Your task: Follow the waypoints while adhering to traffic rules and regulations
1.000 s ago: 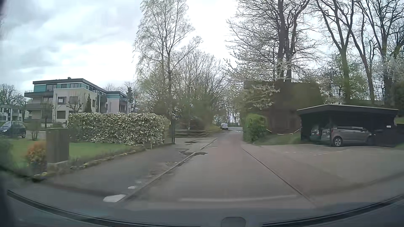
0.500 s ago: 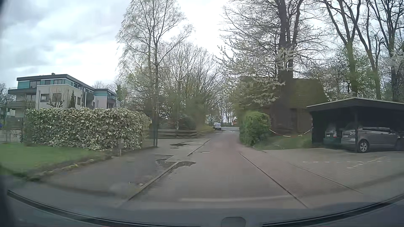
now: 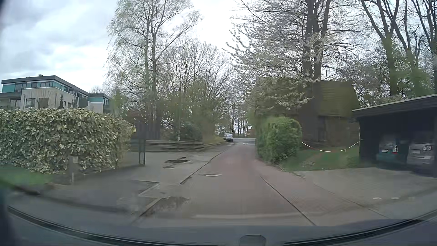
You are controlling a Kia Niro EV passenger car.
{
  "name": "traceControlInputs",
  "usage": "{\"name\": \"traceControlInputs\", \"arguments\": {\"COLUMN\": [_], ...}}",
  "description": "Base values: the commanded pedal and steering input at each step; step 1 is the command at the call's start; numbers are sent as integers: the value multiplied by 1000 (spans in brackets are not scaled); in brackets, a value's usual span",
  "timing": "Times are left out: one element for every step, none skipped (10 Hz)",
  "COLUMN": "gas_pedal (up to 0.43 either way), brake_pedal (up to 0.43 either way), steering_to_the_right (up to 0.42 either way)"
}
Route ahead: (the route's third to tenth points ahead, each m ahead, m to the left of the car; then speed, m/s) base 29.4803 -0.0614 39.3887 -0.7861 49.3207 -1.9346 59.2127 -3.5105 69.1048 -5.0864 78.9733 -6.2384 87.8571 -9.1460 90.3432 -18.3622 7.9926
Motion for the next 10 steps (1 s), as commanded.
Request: {"name": "traceControlInputs", "arguments": {"gas_pedal": [59,59,59,59,59,59,59,59,59,59], "brake_pedal": [0,0,0,0,0,0,0,0,0,0], "steering_to_the_right": [8,6,5,4,1,2,1,0,0,0]}}
